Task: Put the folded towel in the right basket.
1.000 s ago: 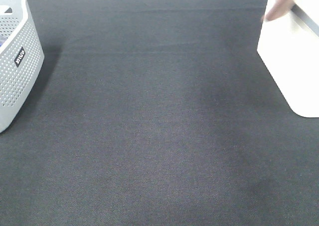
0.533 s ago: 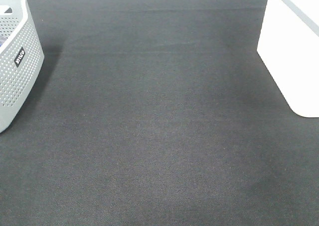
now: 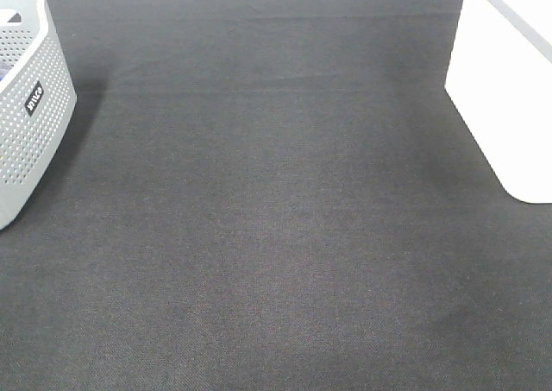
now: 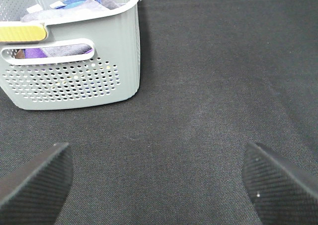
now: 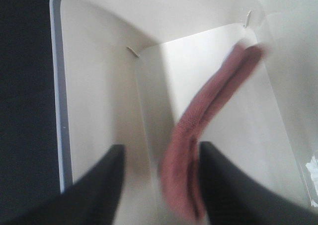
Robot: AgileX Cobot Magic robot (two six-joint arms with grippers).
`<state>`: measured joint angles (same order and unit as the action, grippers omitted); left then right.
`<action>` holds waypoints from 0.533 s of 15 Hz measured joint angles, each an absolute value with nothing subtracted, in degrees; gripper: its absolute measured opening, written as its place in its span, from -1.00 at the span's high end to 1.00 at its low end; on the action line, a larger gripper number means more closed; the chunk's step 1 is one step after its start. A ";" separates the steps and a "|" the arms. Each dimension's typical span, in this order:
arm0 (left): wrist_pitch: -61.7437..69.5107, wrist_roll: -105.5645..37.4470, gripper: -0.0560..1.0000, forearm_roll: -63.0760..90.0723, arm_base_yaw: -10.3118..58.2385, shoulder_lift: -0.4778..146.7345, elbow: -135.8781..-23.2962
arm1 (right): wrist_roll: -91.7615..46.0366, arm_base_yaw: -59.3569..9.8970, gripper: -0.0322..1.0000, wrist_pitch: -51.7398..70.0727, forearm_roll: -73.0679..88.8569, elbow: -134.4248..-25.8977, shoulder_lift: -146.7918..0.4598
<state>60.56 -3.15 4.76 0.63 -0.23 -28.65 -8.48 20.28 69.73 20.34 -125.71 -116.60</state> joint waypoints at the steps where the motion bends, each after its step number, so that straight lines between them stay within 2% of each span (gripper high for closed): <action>1: 60.56 -3.15 -0.76 4.76 0.63 -0.23 -28.65 | -8.14 20.28 -0.15 69.73 20.51 -125.71 -116.65; 2: 60.56 -3.15 -0.76 4.76 0.63 -0.23 -28.65 | -7.16 20.23 -0.38 69.73 20.74 -125.71 -116.54; 3: 60.56 -3.15 -0.76 4.76 0.63 -0.23 -28.65 | -6.99 19.88 -0.45 69.73 20.97 -125.71 -116.20; 8: 60.56 -3.15 -0.76 4.76 0.63 -0.23 -28.65 | -6.88 10.89 -0.48 69.67 19.54 -125.71 -112.13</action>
<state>60.56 -3.15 4.76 0.63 -0.23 -28.65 -6.88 10.89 69.67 19.54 -125.71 -112.13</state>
